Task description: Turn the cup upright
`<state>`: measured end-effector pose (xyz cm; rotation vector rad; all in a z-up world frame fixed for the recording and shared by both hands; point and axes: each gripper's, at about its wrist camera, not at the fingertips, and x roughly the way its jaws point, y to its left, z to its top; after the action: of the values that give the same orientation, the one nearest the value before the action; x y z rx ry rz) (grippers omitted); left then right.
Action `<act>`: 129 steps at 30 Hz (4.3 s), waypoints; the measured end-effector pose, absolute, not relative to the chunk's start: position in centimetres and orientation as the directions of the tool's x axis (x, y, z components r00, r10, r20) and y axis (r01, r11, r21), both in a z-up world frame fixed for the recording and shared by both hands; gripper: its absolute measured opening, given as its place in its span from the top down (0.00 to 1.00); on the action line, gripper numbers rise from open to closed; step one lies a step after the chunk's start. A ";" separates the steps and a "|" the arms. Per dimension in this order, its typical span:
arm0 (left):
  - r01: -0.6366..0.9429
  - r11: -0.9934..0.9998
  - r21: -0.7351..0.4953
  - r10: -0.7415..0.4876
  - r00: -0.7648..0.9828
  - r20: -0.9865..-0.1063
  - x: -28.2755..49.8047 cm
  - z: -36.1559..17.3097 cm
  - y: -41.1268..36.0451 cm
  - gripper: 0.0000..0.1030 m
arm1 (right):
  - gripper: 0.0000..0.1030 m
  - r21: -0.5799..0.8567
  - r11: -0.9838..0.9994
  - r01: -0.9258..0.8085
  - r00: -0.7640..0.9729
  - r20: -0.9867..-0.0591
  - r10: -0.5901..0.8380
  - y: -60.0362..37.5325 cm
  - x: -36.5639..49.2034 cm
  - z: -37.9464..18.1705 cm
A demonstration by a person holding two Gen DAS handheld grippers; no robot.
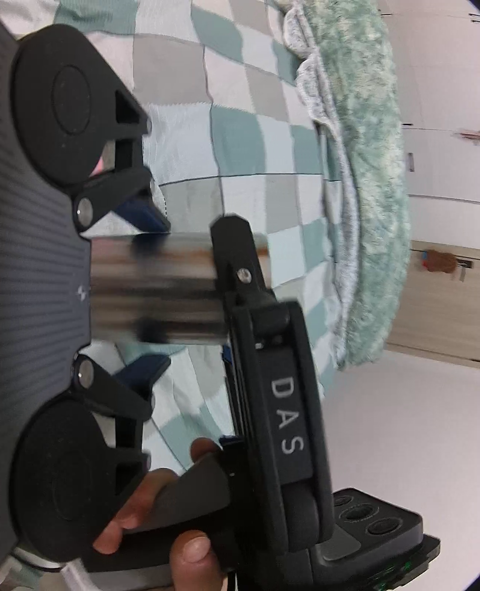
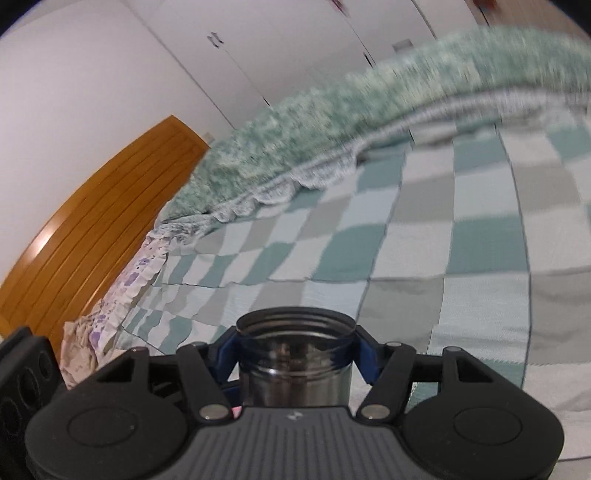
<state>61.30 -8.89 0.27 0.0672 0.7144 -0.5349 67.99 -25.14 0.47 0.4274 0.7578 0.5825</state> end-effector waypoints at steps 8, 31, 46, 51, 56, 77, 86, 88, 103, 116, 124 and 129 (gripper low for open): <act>0.466 0.878 -0.106 -0.444 0.713 -0.542 53.4 3.1 -6.5 0.19 | 0.39 0.312 0.838 -0.448 0.690 -0.475 0.546 -20.6 59.3 6.3; 0.321 0.905 -0.278 -0.424 0.725 -0.543 45.4 -5.1 -1.6 0.25 | 0.38 -0.010 0.858 -0.514 0.683 -0.610 0.402 -12.9 49.4 0.8; 0.234 0.967 -0.098 -0.250 0.804 -0.540 39.2 -1.9 -0.9 0.00 | 0.05 0.076 0.894 -0.441 0.733 -0.544 0.408 -17.2 46.2 3.2; 0.058 0.998 0.013 -0.045 0.880 -0.472 32.7 1.5 1.8 0.00 | 0.00 0.091 0.931 -0.353 0.788 -0.508 0.348 -22.7 41.5 5.3; -0.018 1.000 0.010 0.021 0.914 -0.405 28.2 4.8 3.2 0.00 | 0.00 0.055 0.957 -0.286 0.829 -0.487 0.276 -26.1 35.7 5.6; 0.032 0.999 -0.033 -0.041 0.948 -0.315 19.5 6.5 1.3 0.00 | 0.00 0.079 0.959 -0.274 0.864 -0.417 0.281 -27.2 24.9 6.4; 0.006 0.998 -0.070 -0.028 0.946 -0.322 17.3 4.9 1.4 0.00 | 0.00 0.095 0.955 -0.280 0.877 -0.380 0.295 -27.4 21.9 5.8; -0.009 0.998 -0.066 -0.012 0.947 -0.321 16.6 4.8 1.5 0.00 | 0.00 0.089 0.955 -0.282 0.881 -0.371 0.295 -27.3 21.1 5.7; -0.022 0.998 -0.055 0.008 0.973 -0.229 6.7 4.4 0.5 0.00 | 0.00 0.077 0.960 -0.269 0.921 -0.270 0.280 -27.2 10.1 3.1; -0.079 0.996 -0.036 0.070 0.975 -0.213 -1.3 0.7 -1.2 0.00 | 0.00 0.035 0.965 -0.261 0.923 -0.283 0.259 -25.1 2.2 -0.7; -0.079 0.997 -0.012 0.075 0.977 -0.199 -1.5 1.2 -1.9 0.00 | 0.00 -0.028 0.950 -0.310 0.923 -0.247 0.294 -23.6 0.4 -0.2; -0.090 0.995 -0.041 0.081 0.979 -0.186 -1.3 1.0 -1.7 0.00 | 0.00 -0.008 0.953 -0.304 0.927 -0.233 0.294 -23.8 0.5 0.1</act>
<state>-1.32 -1.68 0.95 -0.0495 0.1852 0.0859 0.47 -23.76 0.08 -0.0448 0.2324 0.3066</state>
